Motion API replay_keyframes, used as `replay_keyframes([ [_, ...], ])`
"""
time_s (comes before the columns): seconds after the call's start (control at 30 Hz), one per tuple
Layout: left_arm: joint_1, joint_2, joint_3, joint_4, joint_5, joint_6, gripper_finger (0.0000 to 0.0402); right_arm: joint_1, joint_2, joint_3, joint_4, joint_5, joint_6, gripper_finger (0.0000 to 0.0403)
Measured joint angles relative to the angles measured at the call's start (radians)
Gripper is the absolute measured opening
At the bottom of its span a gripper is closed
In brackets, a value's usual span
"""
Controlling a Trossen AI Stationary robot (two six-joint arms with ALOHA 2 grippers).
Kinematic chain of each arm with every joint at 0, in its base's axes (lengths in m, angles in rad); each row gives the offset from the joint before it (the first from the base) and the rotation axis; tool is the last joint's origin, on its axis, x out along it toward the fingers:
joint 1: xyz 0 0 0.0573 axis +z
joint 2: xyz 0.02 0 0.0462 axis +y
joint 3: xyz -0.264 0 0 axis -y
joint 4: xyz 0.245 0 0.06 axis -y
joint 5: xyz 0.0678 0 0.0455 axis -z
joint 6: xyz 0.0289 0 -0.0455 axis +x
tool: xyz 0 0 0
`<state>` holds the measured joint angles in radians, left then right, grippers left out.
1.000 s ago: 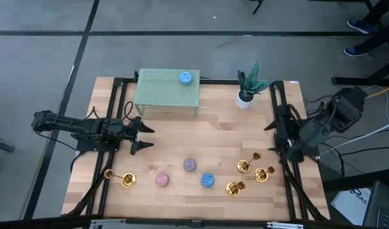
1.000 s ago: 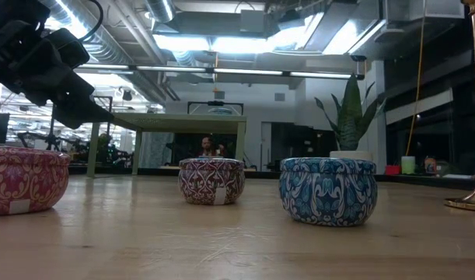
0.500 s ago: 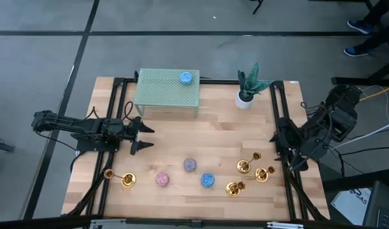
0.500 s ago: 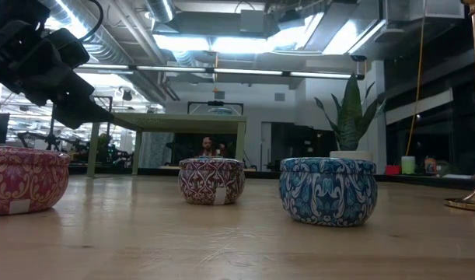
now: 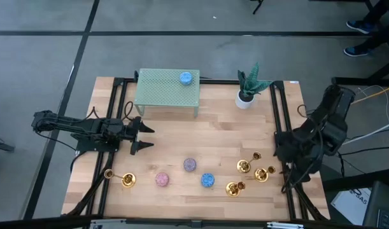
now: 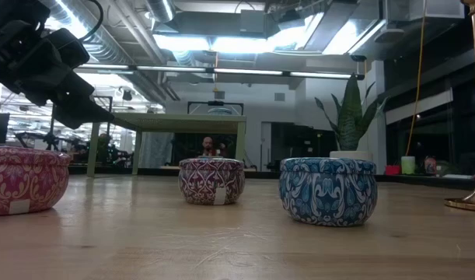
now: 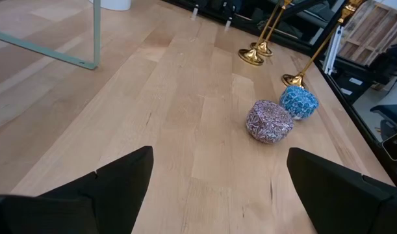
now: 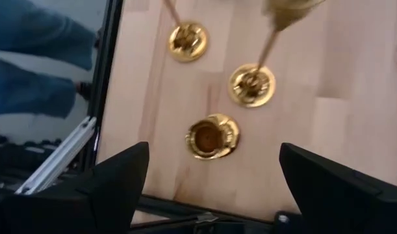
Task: Pick & Place candle stick holders
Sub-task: Put the gold candle holder on the shelf
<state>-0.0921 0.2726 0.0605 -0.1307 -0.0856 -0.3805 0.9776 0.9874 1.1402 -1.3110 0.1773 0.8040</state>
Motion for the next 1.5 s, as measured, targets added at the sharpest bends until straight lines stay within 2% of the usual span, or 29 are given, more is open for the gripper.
replay_keyframes([
  [0.23, 0.000, 0.000, 0.000, 0.000, 0.000, 0.000, 0.0353, 0.009, 0.001, -0.154, 0.196, -0.040, -0.024, 0.0349],
  [0.63, 0.000, 0.000, 0.000, 0.000, 0.000, 0.000, 0.0353, 0.008, 0.007, -0.274, 0.240, -0.039, -0.023, 0.0349],
  [0.8, 0.000, 0.000, 0.000, 0.000, 0.000, 0.000, 0.0353, 0.008, 0.016, -0.284, 0.256, 0.014, -0.023, 0.0341],
  [0.97, 0.000, 0.000, 0.000, 0.000, 0.000, 0.000, 0.0353, 0.008, 0.035, -0.284, 0.254, 0.032, -0.026, 0.0298],
  [1.33, 0.000, 0.000, 0.000, 0.000, 0.000, 0.000, 0.0354, 0.008, 0.049, -0.284, 0.253, 0.028, -0.026, 0.0144],
  [1.5, 0.000, 0.000, 0.000, 0.000, 0.000, 0.000, 0.0352, 0.007, 0.049, -0.284, 0.253, 0.003, -0.030, 0.0138],
])
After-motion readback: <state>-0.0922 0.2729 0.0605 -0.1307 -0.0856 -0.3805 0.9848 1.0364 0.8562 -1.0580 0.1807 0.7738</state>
